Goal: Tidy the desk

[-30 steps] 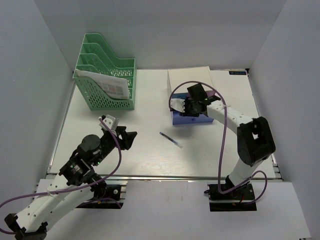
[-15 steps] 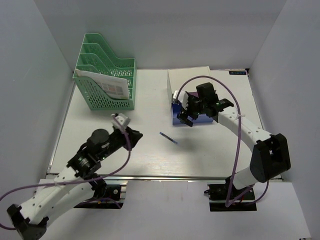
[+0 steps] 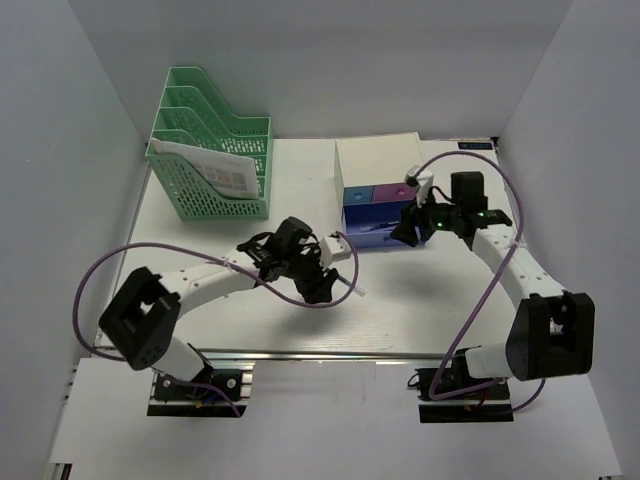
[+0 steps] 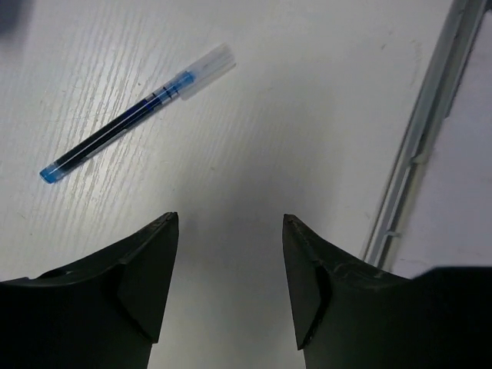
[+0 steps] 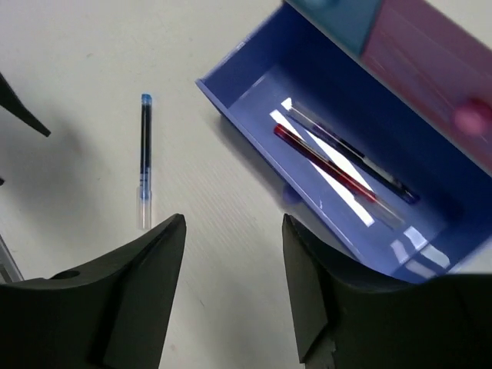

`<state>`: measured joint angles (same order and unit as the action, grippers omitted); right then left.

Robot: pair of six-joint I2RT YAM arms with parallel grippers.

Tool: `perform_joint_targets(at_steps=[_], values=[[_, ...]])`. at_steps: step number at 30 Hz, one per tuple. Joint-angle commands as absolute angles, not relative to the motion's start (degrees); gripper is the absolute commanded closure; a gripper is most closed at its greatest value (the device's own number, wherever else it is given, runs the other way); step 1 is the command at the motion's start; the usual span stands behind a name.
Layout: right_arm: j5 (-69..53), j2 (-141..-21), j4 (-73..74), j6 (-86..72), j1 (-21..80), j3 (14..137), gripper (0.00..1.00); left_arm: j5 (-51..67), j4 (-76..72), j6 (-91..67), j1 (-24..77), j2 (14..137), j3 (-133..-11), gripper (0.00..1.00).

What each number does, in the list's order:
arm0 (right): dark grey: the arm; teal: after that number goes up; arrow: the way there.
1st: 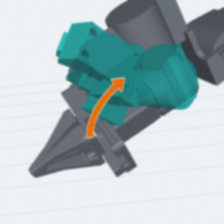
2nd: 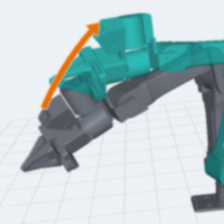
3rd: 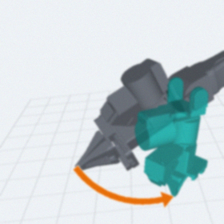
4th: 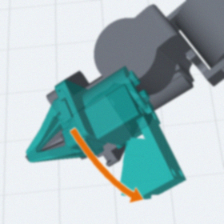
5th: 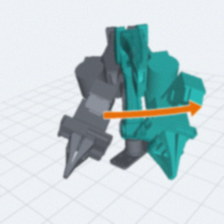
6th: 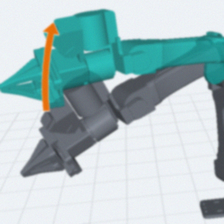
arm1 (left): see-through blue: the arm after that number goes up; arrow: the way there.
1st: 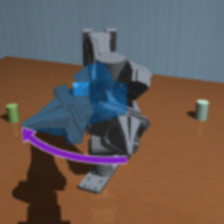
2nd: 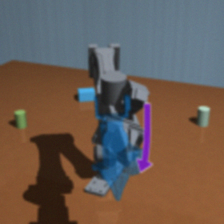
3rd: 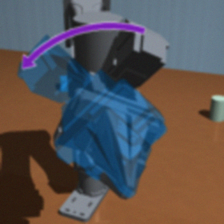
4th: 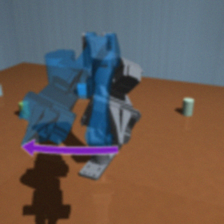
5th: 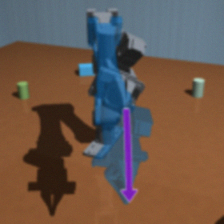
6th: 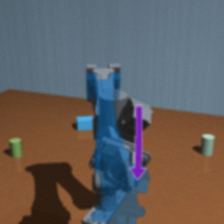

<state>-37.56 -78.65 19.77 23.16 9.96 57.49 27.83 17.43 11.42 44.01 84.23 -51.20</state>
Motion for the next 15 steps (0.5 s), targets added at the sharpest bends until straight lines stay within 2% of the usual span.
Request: perform_joint_targets(at_steps=[1, 9, 15], values=[[-42.71, -75.41, 14.85, 21.00, 6.08, 56.25, 0.40, 26.91, 18.29, 23.89, 44.74, 86.91, -53.79, 0.33], [-49.30, -71.37, 13.89, 21.01, 1.50, 53.88, 0.40, 21.54, 9.76, 39.18, 46.05, 91.93, -53.08, 0.30], [-52.20, -70.67, 14.06, 21.62, 0.79, 53.00, 0.40, 18.46, 3.09, 42.88, 46.05, 94.66, -53.35, 0.30]])
